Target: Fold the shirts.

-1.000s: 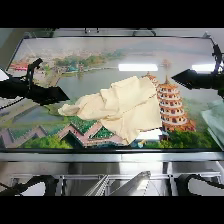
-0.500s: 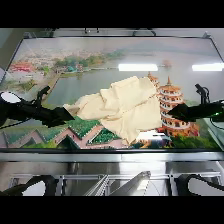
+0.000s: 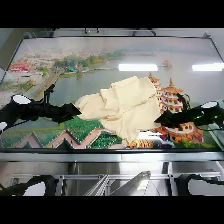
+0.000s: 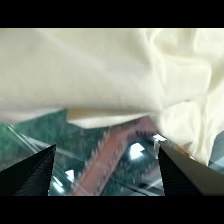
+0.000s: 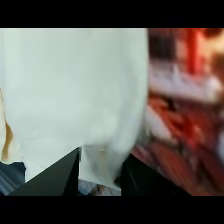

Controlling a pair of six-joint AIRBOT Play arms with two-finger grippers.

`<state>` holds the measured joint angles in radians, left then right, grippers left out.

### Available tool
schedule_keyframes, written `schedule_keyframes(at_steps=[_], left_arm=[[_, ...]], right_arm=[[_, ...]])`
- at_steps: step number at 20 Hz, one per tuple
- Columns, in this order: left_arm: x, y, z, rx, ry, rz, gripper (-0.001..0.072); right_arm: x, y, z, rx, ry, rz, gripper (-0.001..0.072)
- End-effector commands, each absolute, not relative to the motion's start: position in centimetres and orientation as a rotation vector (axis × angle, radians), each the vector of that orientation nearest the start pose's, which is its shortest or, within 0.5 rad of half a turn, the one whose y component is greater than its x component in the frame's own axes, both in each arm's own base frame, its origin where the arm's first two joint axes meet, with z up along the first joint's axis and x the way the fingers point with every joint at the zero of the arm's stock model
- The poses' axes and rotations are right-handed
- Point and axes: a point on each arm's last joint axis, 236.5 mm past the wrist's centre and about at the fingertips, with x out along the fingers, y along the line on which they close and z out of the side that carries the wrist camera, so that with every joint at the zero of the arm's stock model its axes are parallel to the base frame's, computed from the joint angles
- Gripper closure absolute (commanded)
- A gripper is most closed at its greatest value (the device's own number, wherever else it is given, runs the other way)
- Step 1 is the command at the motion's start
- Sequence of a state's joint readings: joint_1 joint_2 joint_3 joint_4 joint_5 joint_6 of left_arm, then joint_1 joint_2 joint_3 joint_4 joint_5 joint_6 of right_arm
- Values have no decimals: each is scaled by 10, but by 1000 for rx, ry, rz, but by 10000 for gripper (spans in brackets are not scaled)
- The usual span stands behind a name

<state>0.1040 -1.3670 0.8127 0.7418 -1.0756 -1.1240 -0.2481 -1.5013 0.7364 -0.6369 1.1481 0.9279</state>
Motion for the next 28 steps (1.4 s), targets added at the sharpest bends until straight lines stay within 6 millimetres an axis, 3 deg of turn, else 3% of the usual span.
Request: schedule_keyframes(at_steps=[1,2,5,9,10,12,14,16,17,19,21,22,23,24,25,26,28], left_arm=[[343,-126,-73,-640,1391,-492,7],[350,-132,-69,-674,1386,-514,7],[367,-154,-56,-697,1349,-592,7],[378,-171,-64,-589,1379,-632,9],[381,-175,-65,-592,1386,-642,71],[383,-179,-68,-591,1404,-659,690],[385,-181,-63,-598,1396,-667,693],[389,-174,-43,-597,1350,-670,688],[391,-170,-22,-613,1310,-685,688],[389,-166,56,-691,1147,-803,688],[374,-158,170,-774,861,-987,687],[361,-149,227,-797,695,-1046,687],[344,-136,284,-802,518,-1071,687],[325,-124,330,-778,362,-1064,687],[303,-112,368,-732,223,-1023,685],[284,-104,392,-678,123,-968,682],[250,-96,418,-589,17,-855,677]], right_arm=[[325,133,-91,826,1334,631,636],[330,135,-87,832,1305,643,697],[335,134,-83,832,1283,649,698],[335,135,-83,833,1285,653,698],[335,135,-83,832,1284,652,698],[336,133,-82,825,1276,655,698],[338,131,-77,820,1258,654,698],[340,127,-54,805,1204,689,698],[343,124,-30,796,1155,728,698],[353,112,54,785,943,824,698],[354,94,187,717,534,919,698],[342,81,259,661,306,930,698],[319,72,326,566,93,921,698],[293,69,376,457,-62,887,698],[271,69,411,352,-164,819,698],[252,74,439,245,-240,738,698],[223,93,472,104,-328,658,698]])
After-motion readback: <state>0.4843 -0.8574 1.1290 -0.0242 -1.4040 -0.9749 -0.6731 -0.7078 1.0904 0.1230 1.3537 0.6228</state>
